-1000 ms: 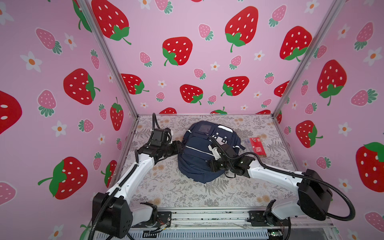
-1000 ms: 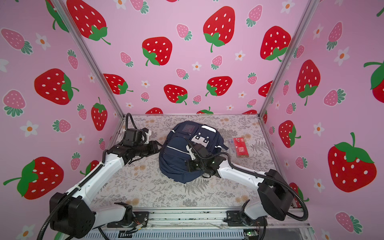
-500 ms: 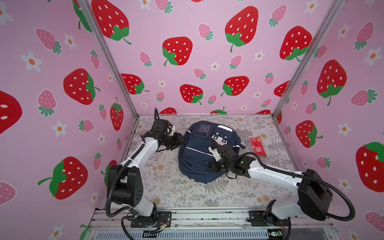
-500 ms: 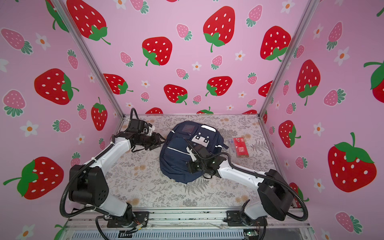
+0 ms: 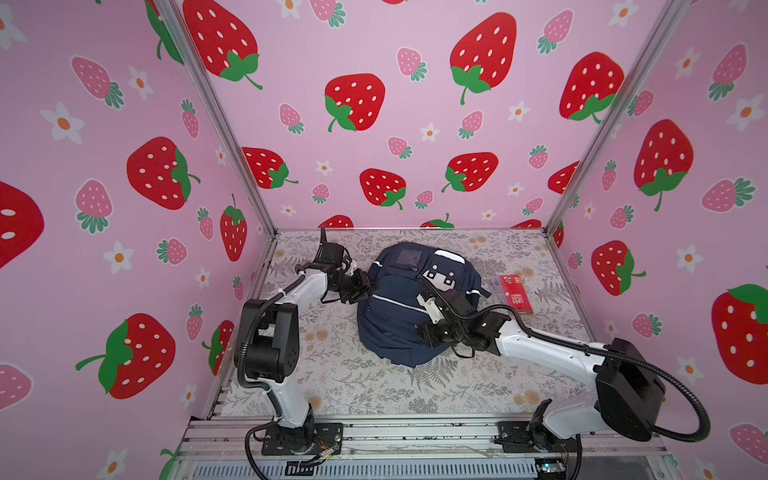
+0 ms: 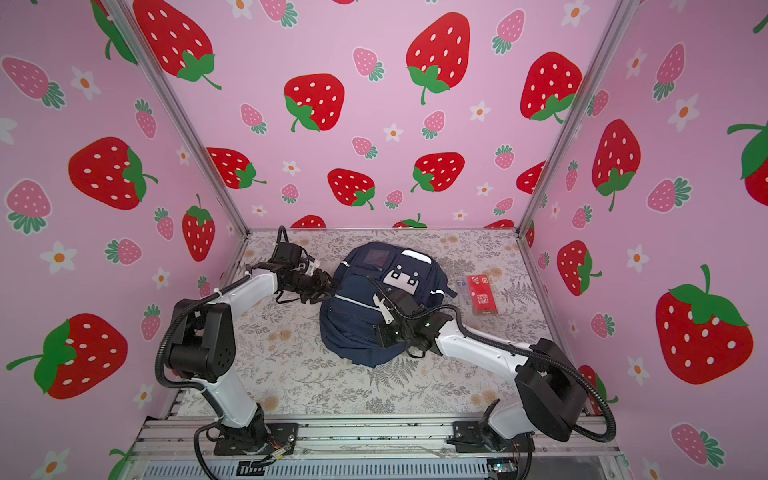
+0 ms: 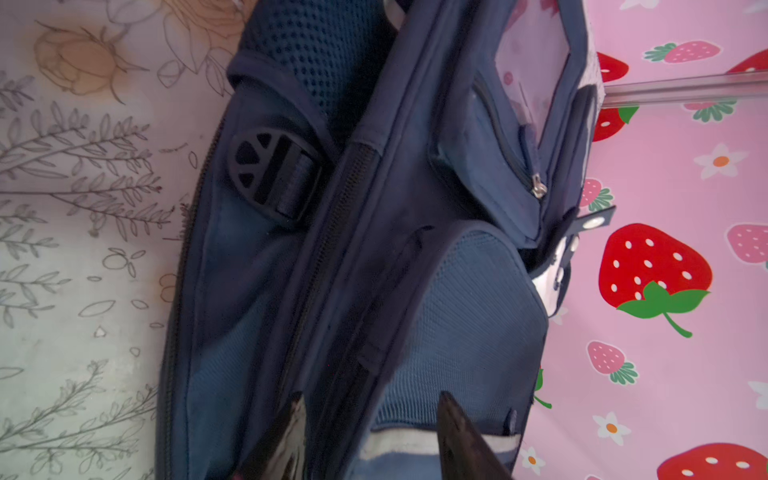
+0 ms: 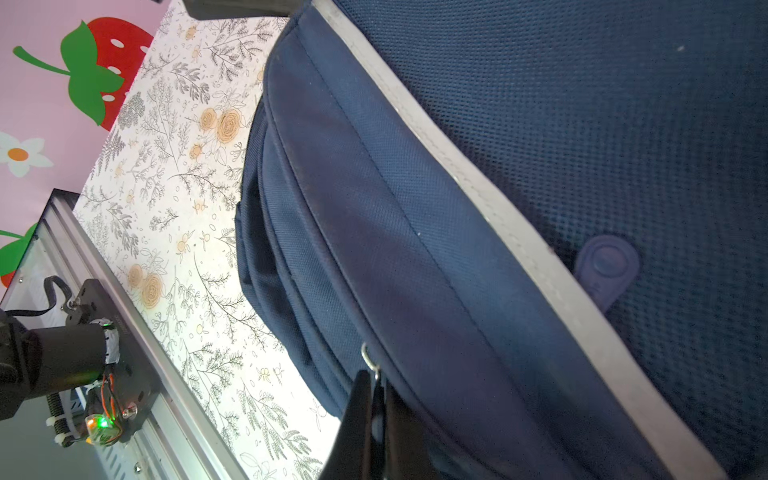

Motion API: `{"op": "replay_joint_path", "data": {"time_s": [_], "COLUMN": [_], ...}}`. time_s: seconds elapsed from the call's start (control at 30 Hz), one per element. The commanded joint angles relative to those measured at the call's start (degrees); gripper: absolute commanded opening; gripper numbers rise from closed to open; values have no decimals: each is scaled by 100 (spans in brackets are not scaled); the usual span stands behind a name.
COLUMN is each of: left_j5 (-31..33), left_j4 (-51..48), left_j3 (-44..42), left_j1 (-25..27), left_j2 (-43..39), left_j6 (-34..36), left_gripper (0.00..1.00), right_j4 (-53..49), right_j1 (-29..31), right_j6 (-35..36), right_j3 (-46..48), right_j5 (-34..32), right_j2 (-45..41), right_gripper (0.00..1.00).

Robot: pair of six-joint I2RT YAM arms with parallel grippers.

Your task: Pack the student bag

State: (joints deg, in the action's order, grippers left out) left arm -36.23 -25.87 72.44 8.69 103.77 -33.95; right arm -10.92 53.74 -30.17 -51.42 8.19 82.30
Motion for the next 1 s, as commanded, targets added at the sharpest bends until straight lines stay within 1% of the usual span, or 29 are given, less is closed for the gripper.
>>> {"op": "replay_joint_path", "data": {"time_s": [0.0, 0.13, 0.2, 0.3, 0.33, 0.5, 0.63, 0.7, 0.77, 0.83, 0.9, 0.97], "left_j5": [65, -207, -486, -711, -755, -864, -861, -801, -780, -772, -705, -633], "left_j4": [-60, 145, 492, 1000, 1126, 1911, 2262, 2358, 2485, 2609, 2596, 2583], "left_j3": [419, 333, 139, -149, -221, -700, -928, -1036, -1104, -1183, -1273, -1387], "left_j1": [52, 54, 58, 53, 54, 51, 54, 54, 71, 95, 107, 113], "left_j2": [138, 292, 289, 199, 169, -55, -187, -300, -356, -391, -500, -709], "left_j6": [31, -55, -265, -582, -655, -1202, -1456, -1516, -1604, -1699, -1723, -1739], "left_gripper": [47, 32, 20, 3, 0, 0, 0, 0, 0, 0, 0, 0], "right_j4": [-294, -300, -334, -355, -384, -484, -443, -429, -535, -848, -1281, -1319], "right_j1": [-38, -36, -32, 41, 87, 329, 382, 390, 403, 397, 322, 129], "right_j6": [-17, -6, -23, -17, 1, -19, -132, -173, -151, -134, -95, -94], "right_j3": [-144, -191, -285, -446, -517, -1071, -1629, -2052, -2575, -3136, -3580, -3590], "right_j5": [-63, -45, -39, 14, -20, -79, -114, 20, 20, -209, -685, -722], "right_j2": [7, 70, 157, 265, 315, 795, 1351, 1763, 2145, 2582, 2807, 2737], "right_gripper": [0, 0, 0, 0, 0, 0, 0, 0, 0, 0, 0, 0]}}
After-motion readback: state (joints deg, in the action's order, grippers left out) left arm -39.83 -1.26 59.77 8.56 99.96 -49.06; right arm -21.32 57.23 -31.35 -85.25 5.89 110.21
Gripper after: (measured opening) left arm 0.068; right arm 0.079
